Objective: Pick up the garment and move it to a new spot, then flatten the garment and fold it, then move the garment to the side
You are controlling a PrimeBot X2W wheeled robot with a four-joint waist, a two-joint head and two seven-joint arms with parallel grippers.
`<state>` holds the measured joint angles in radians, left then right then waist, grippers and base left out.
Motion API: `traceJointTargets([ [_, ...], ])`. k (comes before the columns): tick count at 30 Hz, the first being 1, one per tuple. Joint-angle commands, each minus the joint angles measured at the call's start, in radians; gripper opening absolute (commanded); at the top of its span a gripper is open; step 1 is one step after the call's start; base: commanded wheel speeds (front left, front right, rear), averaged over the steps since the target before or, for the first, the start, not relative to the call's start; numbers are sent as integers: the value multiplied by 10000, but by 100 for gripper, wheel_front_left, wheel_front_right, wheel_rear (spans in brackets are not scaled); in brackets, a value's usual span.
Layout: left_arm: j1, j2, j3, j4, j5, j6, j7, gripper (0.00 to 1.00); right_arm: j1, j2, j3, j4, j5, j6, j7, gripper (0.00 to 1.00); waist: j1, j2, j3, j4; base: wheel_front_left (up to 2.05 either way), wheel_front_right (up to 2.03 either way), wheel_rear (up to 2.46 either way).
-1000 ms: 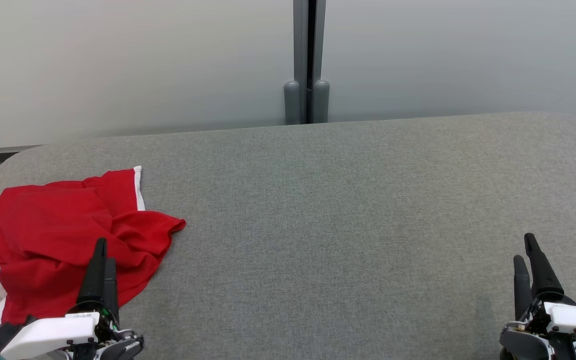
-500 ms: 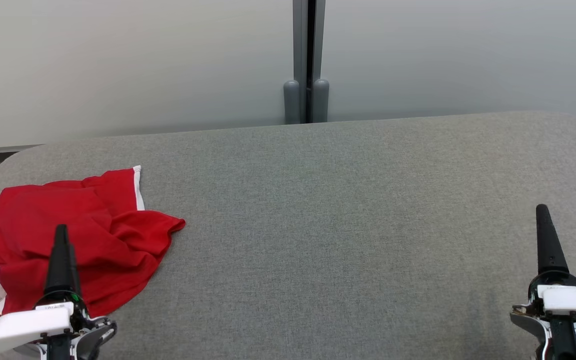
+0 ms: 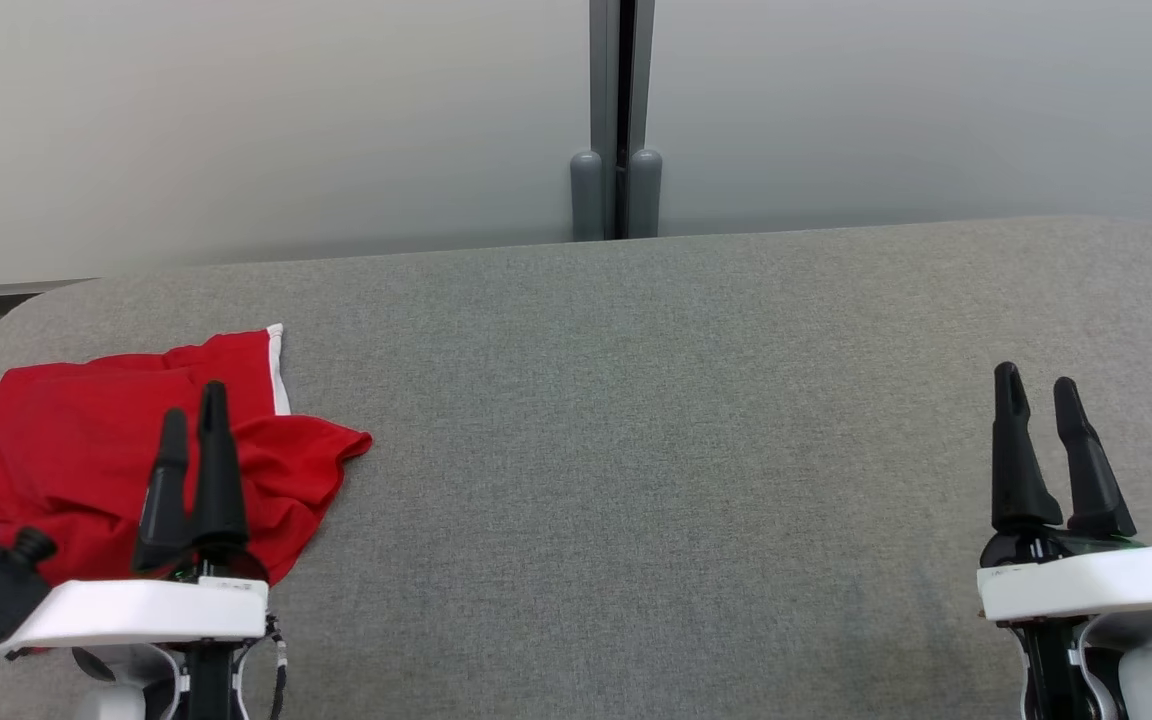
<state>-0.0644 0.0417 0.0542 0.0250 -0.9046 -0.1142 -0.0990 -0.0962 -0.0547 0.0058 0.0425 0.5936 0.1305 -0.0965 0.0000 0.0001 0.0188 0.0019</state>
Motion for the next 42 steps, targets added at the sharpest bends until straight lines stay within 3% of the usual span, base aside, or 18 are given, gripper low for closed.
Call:
traceJointTargets([
  [1, -13, 61, -220, -96, 632, 84, -99, 100, -99, -112, 92, -84, -468, 3, -129, 100, 0, -1, 1, 2, 0, 0, 0],
  [22, 71, 173, -1689, 667, 5008, 1219, -657, 100, 2, -47, 575, 728, -3286, 2, -689, 100, 0, -1, -87, -16, 0, 0, 0],
  [42, -154, 652, -2999, 1110, 6936, 2393, -1111, 100, 128, 46, 750, 1020, -4542, 2, -1143, 100, 0, -1, 14, 9, 0, 0, 0],
])
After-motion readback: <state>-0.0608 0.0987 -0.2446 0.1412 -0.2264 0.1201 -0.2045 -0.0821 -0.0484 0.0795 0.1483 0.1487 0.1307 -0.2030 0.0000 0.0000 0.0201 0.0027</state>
